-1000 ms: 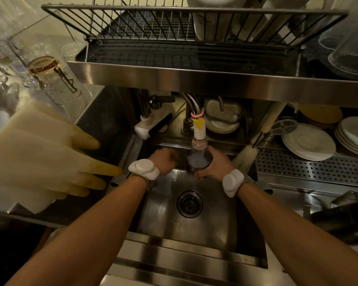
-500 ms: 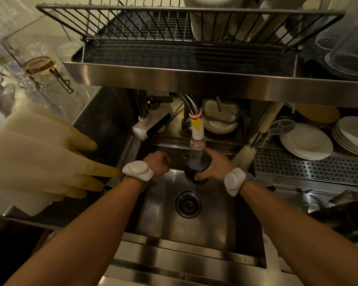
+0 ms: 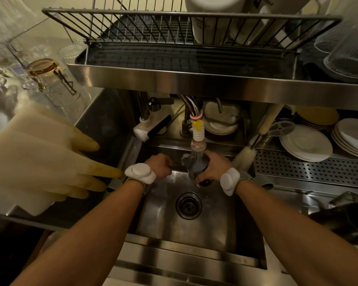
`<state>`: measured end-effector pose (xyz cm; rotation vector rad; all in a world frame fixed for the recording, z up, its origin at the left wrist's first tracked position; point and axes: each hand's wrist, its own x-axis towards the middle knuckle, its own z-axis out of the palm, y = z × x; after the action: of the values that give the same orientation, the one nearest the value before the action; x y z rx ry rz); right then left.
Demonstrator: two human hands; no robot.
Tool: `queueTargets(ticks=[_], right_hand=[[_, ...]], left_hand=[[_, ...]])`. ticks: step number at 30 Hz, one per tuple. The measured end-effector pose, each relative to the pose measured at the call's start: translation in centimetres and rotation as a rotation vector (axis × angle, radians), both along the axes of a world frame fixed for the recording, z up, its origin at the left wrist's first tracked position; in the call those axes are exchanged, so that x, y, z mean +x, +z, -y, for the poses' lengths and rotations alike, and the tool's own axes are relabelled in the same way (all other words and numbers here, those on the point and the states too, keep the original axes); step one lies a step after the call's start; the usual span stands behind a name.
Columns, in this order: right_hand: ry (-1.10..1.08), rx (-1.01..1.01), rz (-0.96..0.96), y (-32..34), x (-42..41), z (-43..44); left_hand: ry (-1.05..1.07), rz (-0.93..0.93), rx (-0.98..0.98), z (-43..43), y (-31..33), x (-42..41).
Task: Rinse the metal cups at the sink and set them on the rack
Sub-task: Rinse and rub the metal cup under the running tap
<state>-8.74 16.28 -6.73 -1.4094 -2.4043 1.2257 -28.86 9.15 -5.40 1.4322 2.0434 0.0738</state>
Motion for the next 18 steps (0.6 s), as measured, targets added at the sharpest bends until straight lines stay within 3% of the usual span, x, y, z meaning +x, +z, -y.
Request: queueTargets(ticks=[13, 18], right_hand=[[-0.007, 0.031, 0.057, 0.22, -0.30, 0.29], [-0.193, -0.065, -0.021, -0.54, 0.11, 0.45]], left_hand=[[-0.035, -0.008, 0.023, -0.20, 0.61, 0.38], [-0.020, -0.005, 0.025, -0.08, 0.65, 0.18]])
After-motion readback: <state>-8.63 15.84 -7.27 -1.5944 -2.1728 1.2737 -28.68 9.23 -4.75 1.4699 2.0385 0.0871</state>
